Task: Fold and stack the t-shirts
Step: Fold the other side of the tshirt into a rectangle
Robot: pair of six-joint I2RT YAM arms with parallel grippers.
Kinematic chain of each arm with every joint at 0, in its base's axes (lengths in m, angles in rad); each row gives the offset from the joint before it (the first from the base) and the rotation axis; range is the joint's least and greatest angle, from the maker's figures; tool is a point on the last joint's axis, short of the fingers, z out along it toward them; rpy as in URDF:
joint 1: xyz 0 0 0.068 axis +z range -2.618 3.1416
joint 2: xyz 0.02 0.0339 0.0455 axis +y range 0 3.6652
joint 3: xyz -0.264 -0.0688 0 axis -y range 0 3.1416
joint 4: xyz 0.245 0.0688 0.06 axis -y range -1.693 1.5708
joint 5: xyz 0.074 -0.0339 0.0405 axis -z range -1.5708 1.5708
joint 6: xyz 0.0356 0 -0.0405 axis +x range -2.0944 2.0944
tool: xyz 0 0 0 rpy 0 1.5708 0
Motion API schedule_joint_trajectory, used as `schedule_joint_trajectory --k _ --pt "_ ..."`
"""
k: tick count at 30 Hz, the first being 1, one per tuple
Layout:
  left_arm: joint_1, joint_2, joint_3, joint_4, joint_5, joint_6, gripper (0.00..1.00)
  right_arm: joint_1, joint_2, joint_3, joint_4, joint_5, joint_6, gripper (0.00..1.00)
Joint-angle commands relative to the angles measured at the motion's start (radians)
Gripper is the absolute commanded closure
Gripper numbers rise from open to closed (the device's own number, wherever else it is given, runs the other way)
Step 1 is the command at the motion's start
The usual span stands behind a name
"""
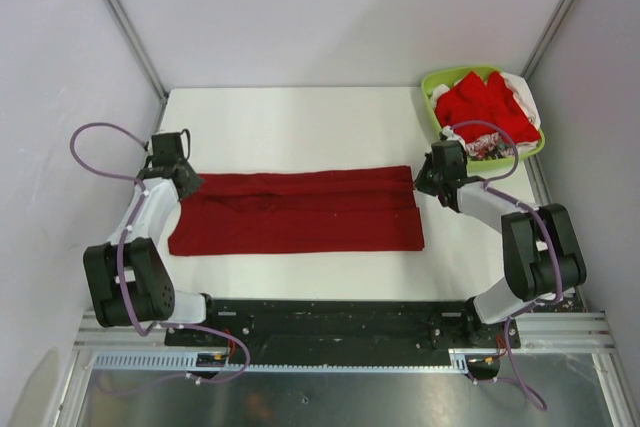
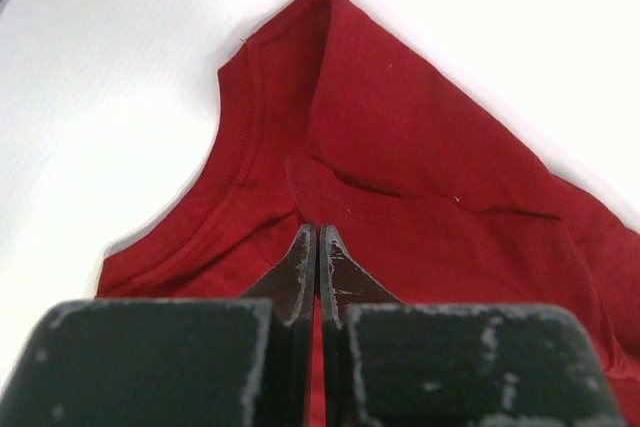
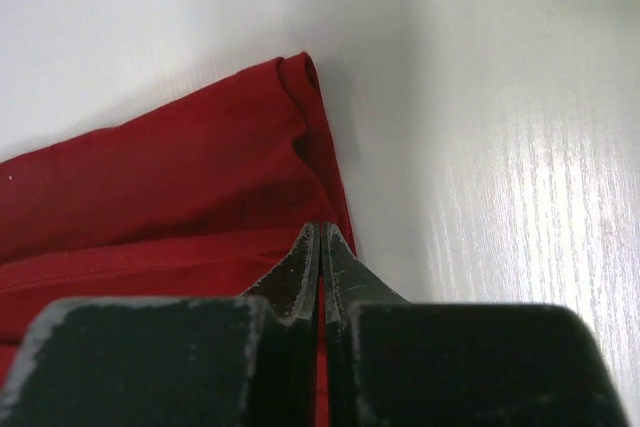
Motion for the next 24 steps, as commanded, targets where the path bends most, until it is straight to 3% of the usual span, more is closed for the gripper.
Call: schedule_joint_trajectory --k 1,11,13,19,24 --pt "0.014 -0.041 -0.004 0.001 -0.033 -0.009 1.0 0.006 -0.049 -0.013 0.005 0.028 0.015 1.0" --pt "0.015 -0.034 -0.03 -0.001 -0.026 -0.015 1.0 0.015 -0.042 -0.047 0.014 0.025 0.027 1.0" --pt "0.014 -0.021 -0.036 0.0 -0.015 -0.021 1.0 0.015 -0.04 -0.049 0.015 0.026 0.029 0.94" --pt "0.014 0.011 -0.046 0.0 0.006 -0.026 1.0 0.017 -0.078 -0.049 0.007 0.032 0.033 0.59" --pt "0.014 0.012 -0.046 0.0 0.008 -0.025 1.0 0.021 -0.11 -0.047 0.015 0.025 0.042 0.54"
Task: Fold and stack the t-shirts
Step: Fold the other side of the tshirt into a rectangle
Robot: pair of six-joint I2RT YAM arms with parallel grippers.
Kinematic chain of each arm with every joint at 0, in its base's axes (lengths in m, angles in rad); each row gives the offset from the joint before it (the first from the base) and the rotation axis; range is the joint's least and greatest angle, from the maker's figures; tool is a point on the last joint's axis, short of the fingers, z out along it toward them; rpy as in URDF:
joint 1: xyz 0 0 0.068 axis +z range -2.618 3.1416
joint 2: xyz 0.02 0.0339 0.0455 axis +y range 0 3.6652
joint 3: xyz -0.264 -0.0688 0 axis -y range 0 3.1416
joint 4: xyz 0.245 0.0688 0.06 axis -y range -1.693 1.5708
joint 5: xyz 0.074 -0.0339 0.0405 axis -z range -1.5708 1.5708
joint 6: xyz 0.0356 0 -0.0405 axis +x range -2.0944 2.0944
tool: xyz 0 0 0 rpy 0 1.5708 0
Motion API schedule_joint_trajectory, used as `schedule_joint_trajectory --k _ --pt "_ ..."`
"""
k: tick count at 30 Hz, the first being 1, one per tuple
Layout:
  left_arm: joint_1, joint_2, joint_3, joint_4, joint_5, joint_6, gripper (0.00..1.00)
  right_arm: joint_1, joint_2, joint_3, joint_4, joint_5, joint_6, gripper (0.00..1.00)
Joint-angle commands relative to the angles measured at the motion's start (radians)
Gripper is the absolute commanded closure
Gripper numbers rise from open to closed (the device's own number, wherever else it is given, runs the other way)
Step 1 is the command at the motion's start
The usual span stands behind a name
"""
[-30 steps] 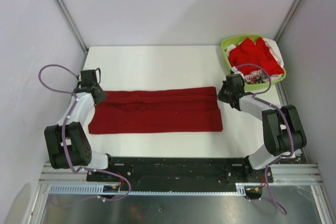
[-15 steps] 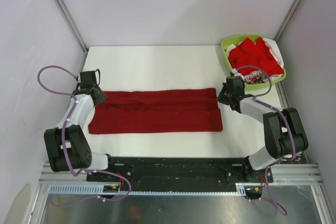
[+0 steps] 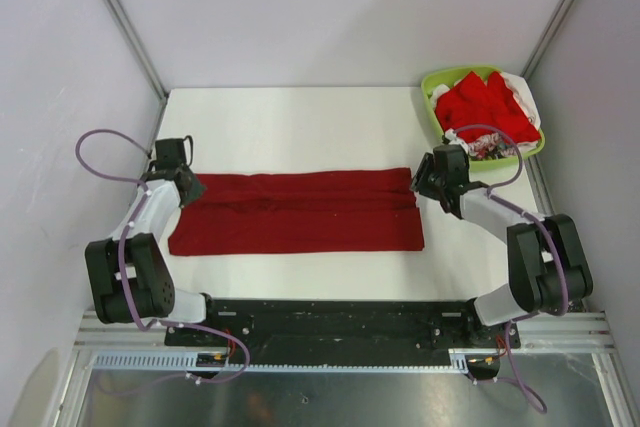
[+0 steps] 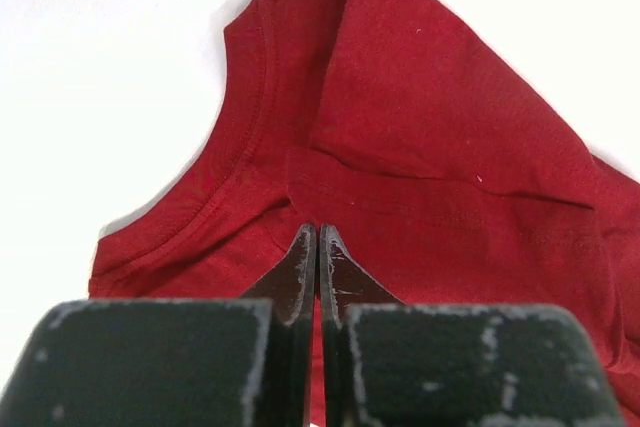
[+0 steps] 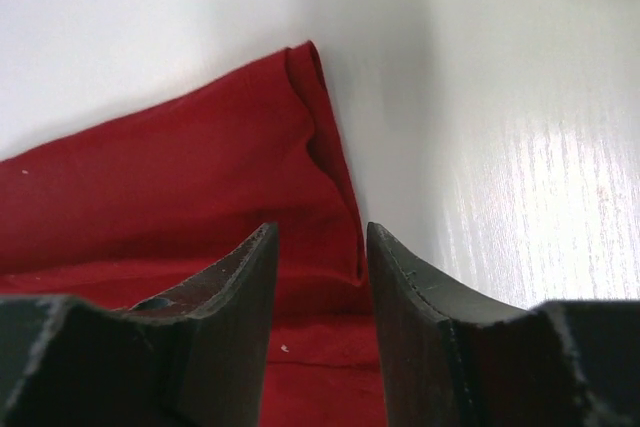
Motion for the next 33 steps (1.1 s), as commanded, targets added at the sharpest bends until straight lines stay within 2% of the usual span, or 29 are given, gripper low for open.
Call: schedule_joint_trajectory --k 1,10,18,21,28,33 --pt "0.011 -0.004 -0.007 0.009 0.003 -0.011 1.0 0.015 -0.05 0.004 0.021 0.02 0.017 0.54" --pt "0.01 -0.009 -0.006 0.009 0.005 -0.007 1.0 0.091 0.037 0.022 0.035 0.059 0.018 0.59" --pt "0.01 -0.011 -0.019 0.007 0.018 -0.023 1.0 0.117 0.082 0.031 -0.06 0.118 0.02 0.74" --pt "0.011 -0.015 -0.026 0.007 0.016 -0.033 1.0 0.118 0.074 0.03 -0.073 0.133 0.009 0.76" --pt "0.012 -0.028 -0.049 0.014 0.033 -0.079 1.0 0.088 0.037 0.033 -0.071 0.11 -0.006 0.76" --pt "0.011 -0.071 -0.074 0.043 0.033 -0.091 1.0 0.086 0.015 0.05 -0.083 0.088 -0.009 0.7"
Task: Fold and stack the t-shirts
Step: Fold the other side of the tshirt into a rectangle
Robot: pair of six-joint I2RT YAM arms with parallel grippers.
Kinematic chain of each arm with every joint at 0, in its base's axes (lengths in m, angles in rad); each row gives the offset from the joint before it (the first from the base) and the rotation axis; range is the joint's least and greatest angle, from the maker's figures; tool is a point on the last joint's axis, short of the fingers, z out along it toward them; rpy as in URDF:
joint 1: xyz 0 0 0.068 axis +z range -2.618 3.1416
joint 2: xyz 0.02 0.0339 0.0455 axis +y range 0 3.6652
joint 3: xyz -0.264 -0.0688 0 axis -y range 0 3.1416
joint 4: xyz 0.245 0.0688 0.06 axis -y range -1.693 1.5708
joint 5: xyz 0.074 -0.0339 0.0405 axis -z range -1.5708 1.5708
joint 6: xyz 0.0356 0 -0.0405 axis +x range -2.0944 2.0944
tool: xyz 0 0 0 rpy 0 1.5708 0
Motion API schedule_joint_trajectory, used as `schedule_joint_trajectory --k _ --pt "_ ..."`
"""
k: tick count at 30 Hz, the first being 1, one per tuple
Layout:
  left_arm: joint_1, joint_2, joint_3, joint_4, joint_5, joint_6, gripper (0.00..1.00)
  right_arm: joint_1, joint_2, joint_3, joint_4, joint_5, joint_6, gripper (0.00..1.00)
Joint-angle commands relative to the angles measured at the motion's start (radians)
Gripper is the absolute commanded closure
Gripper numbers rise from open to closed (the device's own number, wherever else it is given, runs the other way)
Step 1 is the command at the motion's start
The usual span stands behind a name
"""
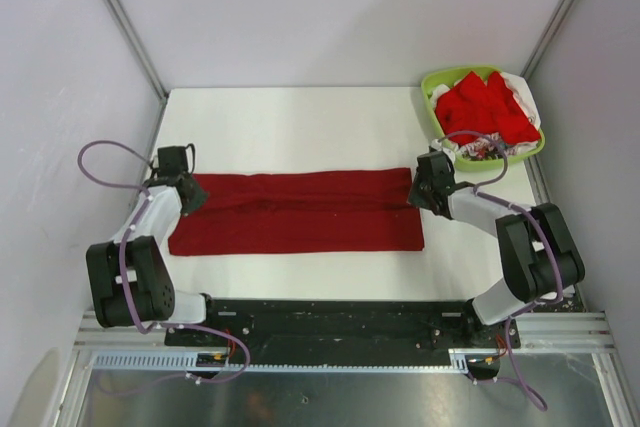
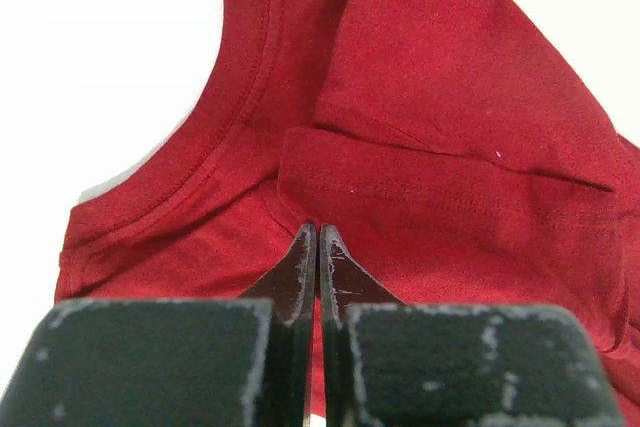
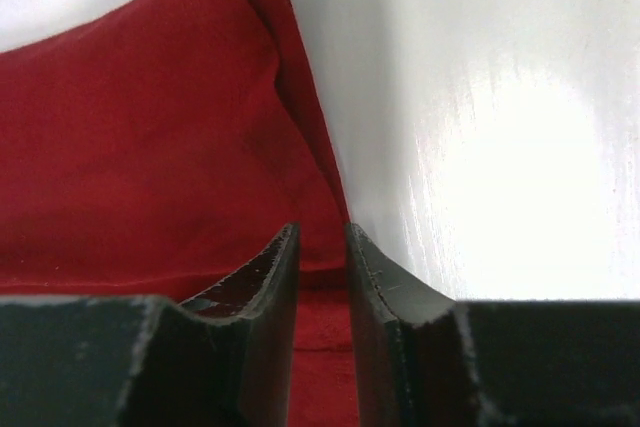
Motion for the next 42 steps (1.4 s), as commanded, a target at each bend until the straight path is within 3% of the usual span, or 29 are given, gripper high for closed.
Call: schedule_joint_trajectory --k 1,9,18,32,42 --pt "0.009 -0.069 -0.019 0.045 0.007 -0.036 1.0 0.002 -0.048 0.048 -0.007 -0.008 -0.011 0.69" --pt "0.009 -0.137 -0.025 0.063 0.02 -0.024 1.0 0.038 -0.017 0.057 0.004 0.003 -0.025 0.65" --pt "0.009 -0.147 -0.043 0.065 0.021 -0.022 1.0 -0.005 0.049 0.154 0.029 0.034 -0.053 0.61" --pt "0.009 -0.138 -0.042 0.068 0.027 -0.024 1.0 -0.038 0.277 0.31 0.073 0.024 -0.082 0.64" --pt "0.008 -0.134 -0.044 0.071 0.026 -0.022 1.0 -0.042 0.292 0.338 0.073 0.046 -0.099 0.65"
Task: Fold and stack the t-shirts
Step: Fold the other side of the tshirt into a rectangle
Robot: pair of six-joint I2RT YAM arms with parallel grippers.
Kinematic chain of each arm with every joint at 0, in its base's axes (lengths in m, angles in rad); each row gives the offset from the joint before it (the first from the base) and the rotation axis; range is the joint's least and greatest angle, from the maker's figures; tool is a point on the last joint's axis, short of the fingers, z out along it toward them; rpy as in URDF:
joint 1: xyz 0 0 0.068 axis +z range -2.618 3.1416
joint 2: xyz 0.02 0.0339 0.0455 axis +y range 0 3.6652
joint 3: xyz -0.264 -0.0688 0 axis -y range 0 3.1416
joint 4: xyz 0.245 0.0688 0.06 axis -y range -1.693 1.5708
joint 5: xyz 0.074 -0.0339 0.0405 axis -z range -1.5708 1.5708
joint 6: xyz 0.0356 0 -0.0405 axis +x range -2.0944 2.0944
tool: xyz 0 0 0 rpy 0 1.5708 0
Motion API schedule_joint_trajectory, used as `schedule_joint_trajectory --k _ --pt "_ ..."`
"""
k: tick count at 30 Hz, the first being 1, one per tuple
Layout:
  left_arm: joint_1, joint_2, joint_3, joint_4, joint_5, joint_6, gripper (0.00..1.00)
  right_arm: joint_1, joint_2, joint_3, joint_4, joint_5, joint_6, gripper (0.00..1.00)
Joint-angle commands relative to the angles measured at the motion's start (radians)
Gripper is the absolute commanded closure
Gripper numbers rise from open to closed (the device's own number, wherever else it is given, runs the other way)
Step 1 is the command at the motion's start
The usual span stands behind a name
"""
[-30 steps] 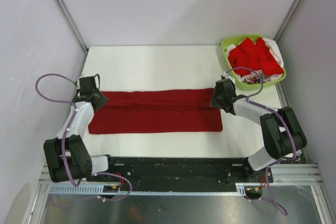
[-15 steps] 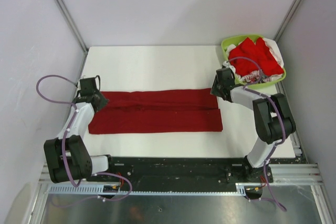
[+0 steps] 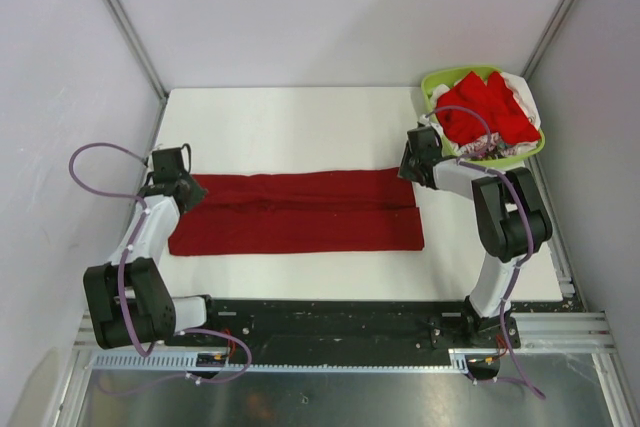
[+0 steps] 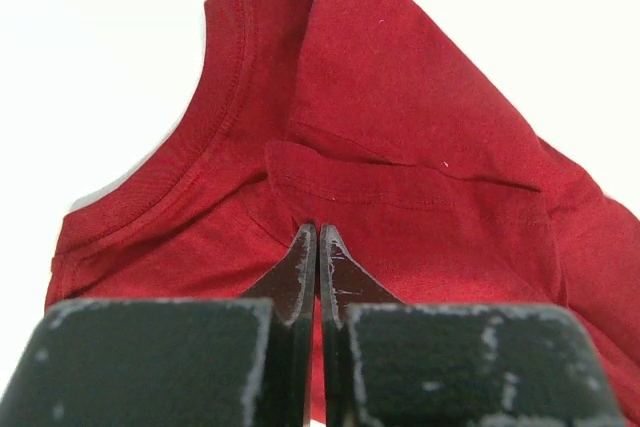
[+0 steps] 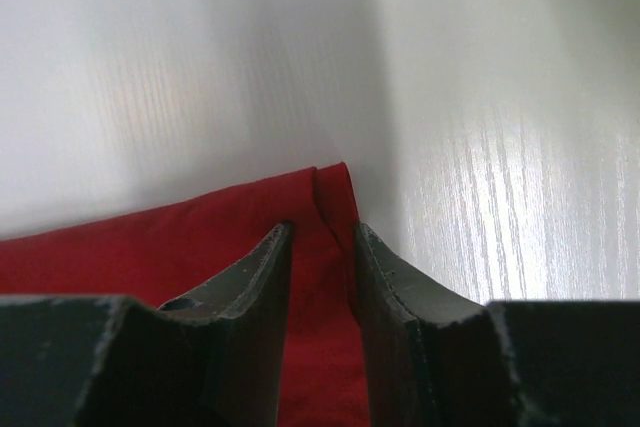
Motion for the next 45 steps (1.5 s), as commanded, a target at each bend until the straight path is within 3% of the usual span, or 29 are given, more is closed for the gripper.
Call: schedule_joint_trajectory --k 1,4,11,19,21,29,35,45 --pt "0.008 -0.013 -0.003 0.027 0.003 -0.006 1.0 -0.008 0.014 0.05 0.029 0.027 -0.021 0.65" --pt "0.008 -0.011 -0.004 0.027 0.003 -0.004 1.0 -0.01 0.031 0.065 0.028 0.022 -0.023 0.72" --pt "0.008 -0.007 -0.007 0.03 0.005 -0.006 1.0 -0.019 0.039 0.081 0.028 0.026 -0.024 0.97" --pt "0.008 -0.003 -0.014 0.031 0.002 -0.005 1.0 -0.051 0.064 0.148 -0.011 0.041 -0.021 1.0" --pt "0.008 -0.002 -0.017 0.031 0.005 -0.008 1.0 -0.051 0.059 0.154 -0.021 0.035 -0.022 0.98" --pt "0.008 -0.002 -0.027 0.037 0.018 -0.018 1.0 -0.041 -0.011 0.152 -0.145 0.049 -0.008 0.65" --pt "0.007 -0.005 -0.029 0.038 0.024 -0.023 1.0 0.008 -0.1 0.115 -0.269 0.083 0.01 0.64" --pt "0.006 -0.013 -0.029 0.039 0.022 -0.018 1.0 0.025 -0.146 -0.006 -0.257 0.061 0.032 0.64"
